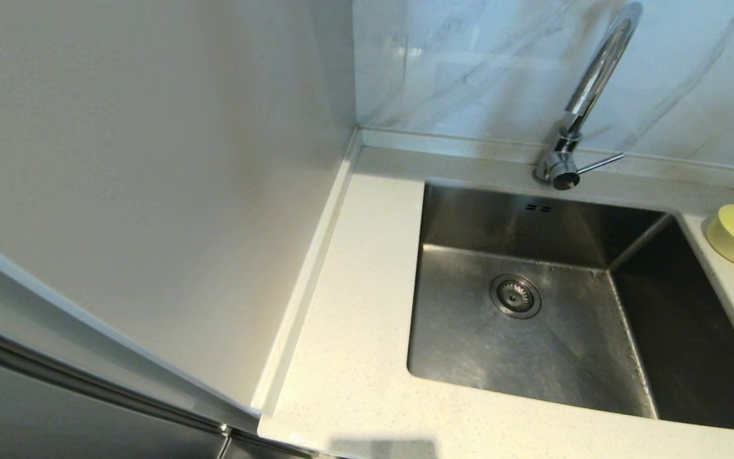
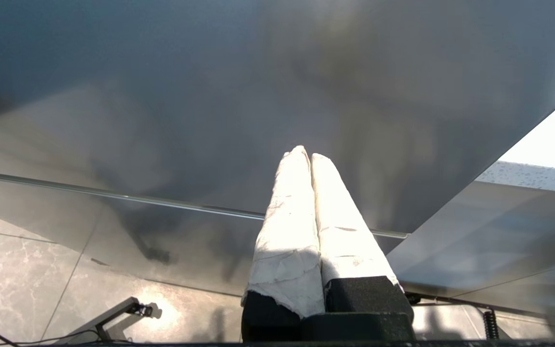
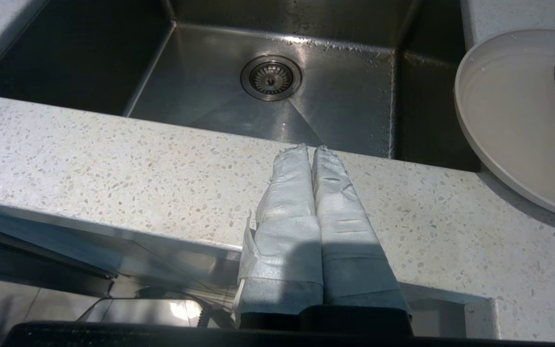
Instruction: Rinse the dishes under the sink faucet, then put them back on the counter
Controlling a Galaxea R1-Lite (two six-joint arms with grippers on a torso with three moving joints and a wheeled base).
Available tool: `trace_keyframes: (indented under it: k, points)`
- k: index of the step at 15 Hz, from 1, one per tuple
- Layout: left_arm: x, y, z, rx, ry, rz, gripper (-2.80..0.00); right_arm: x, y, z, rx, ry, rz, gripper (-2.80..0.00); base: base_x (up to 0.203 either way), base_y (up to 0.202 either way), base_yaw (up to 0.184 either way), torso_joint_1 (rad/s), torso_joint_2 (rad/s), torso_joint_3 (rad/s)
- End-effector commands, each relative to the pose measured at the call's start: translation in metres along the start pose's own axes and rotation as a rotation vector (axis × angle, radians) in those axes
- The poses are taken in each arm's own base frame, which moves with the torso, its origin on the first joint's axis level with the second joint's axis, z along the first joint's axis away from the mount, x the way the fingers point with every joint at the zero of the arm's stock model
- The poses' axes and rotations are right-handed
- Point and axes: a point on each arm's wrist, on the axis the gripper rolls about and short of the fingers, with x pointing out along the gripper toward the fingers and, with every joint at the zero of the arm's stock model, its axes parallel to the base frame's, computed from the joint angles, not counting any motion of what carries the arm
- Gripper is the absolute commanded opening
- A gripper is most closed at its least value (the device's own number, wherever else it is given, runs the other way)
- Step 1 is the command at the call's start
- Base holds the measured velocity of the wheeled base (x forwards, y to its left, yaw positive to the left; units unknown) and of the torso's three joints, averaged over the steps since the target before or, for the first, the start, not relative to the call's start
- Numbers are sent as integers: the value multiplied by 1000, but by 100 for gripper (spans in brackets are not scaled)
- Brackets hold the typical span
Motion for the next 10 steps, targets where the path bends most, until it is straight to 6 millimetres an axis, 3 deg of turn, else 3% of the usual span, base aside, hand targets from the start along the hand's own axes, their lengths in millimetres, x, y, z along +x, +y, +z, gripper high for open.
trace_keyframes:
  k: [1,10]
  points:
    - [0,0,0,0,2,0,-280,1,0,-2,1,10,0,-280,0,0,0,0,0,0]
    - [0,0,0,-1,0,0,-280,1,0,-2,0,10,-1,-280,0,0,0,0,0,0]
